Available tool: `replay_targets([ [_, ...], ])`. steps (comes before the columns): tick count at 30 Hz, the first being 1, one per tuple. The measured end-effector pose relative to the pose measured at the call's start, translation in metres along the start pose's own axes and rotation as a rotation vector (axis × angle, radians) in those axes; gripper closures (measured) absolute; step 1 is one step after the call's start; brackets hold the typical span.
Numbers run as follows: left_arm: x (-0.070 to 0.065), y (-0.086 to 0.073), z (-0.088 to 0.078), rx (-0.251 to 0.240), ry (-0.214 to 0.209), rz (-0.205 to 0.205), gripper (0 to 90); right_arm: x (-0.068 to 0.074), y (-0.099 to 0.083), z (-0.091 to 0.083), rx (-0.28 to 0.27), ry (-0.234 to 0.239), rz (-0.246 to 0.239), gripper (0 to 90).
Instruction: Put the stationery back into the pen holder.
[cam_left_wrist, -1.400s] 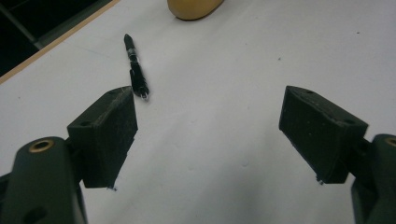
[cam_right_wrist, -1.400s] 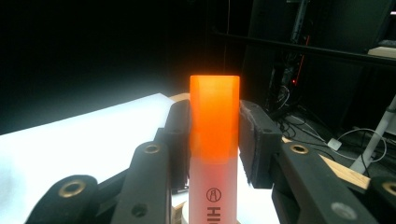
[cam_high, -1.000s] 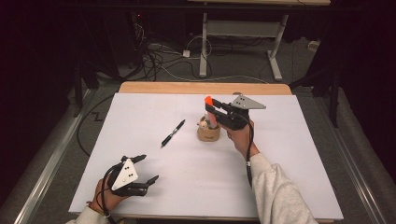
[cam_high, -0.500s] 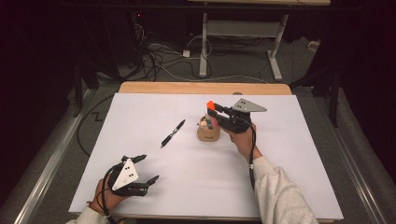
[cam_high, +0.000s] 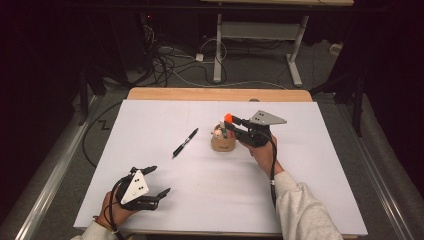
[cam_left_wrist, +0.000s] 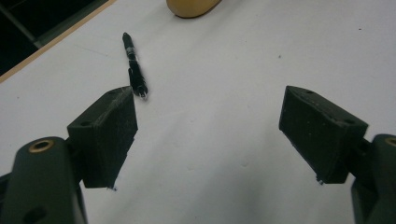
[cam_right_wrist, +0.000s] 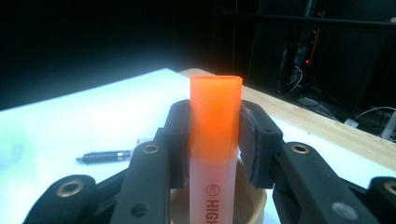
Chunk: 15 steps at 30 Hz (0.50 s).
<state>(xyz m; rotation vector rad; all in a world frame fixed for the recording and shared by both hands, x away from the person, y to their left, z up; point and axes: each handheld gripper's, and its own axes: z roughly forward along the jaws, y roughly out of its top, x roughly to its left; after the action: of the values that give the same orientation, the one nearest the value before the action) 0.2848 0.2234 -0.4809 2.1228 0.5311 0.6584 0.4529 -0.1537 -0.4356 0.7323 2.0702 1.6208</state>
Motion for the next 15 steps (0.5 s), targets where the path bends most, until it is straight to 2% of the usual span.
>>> replay_targets([
  [15,-0.0006,-0.0001,0.0012,0.01,-0.001,-0.001,18.8,0.0046,-0.0056,-0.0067,0.048,-0.029,-0.06,66.5],
])
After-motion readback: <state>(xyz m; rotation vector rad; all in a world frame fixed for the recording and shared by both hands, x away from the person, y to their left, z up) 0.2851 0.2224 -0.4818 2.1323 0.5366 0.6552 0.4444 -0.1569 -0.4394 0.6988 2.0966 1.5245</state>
